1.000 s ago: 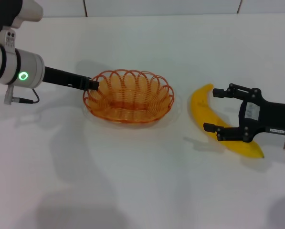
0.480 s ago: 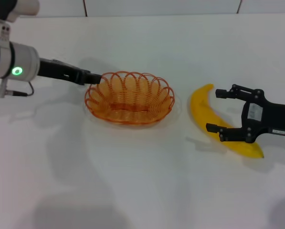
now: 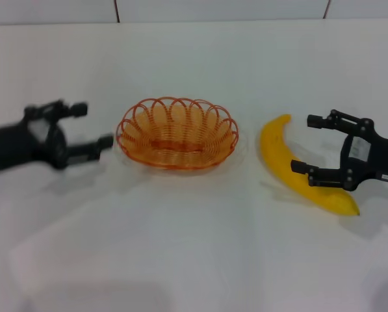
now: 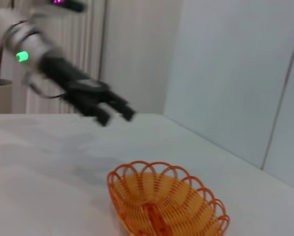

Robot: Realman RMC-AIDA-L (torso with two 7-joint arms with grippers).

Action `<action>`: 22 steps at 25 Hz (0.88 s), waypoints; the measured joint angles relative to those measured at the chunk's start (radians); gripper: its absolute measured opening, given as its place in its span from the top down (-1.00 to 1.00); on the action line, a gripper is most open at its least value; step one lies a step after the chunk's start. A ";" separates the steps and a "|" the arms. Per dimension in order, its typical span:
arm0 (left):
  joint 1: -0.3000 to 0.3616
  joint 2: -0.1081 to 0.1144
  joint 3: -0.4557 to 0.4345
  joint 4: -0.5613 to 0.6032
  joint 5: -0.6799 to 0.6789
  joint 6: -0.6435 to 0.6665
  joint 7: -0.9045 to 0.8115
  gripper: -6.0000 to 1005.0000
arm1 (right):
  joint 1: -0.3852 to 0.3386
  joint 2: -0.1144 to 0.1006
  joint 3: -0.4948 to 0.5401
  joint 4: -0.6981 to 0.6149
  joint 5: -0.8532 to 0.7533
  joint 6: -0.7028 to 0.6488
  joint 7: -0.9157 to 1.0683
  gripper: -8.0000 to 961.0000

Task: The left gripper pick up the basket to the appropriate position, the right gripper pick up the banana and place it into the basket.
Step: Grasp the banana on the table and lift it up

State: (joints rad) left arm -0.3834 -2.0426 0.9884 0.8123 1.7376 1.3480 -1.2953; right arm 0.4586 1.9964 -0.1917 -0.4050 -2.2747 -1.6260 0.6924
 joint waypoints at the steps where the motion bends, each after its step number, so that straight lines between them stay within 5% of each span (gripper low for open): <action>1: 0.029 0.000 0.009 -0.014 -0.022 0.007 0.051 -0.52 | -0.003 0.000 0.000 0.000 0.002 0.000 0.000 -0.86; 5: 0.072 0.002 0.003 -0.110 -0.041 0.018 0.184 -0.75 | -0.017 -0.001 0.000 -0.001 0.004 0.000 0.000 -0.86; 15: 0.065 0.003 -0.034 -0.217 -0.062 0.034 0.295 -0.75 | -0.005 0.006 -0.019 -0.013 -0.044 0.096 0.169 -0.86; 22: 0.061 0.003 -0.034 -0.218 -0.064 0.036 0.299 -0.75 | 0.046 0.018 -0.125 -0.039 -0.046 0.175 0.401 -0.86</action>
State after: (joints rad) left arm -0.3224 -2.0398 0.9549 0.5947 1.6738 1.3840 -0.9960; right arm 0.5046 2.0142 -0.3168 -0.4442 -2.3206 -1.4510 1.0934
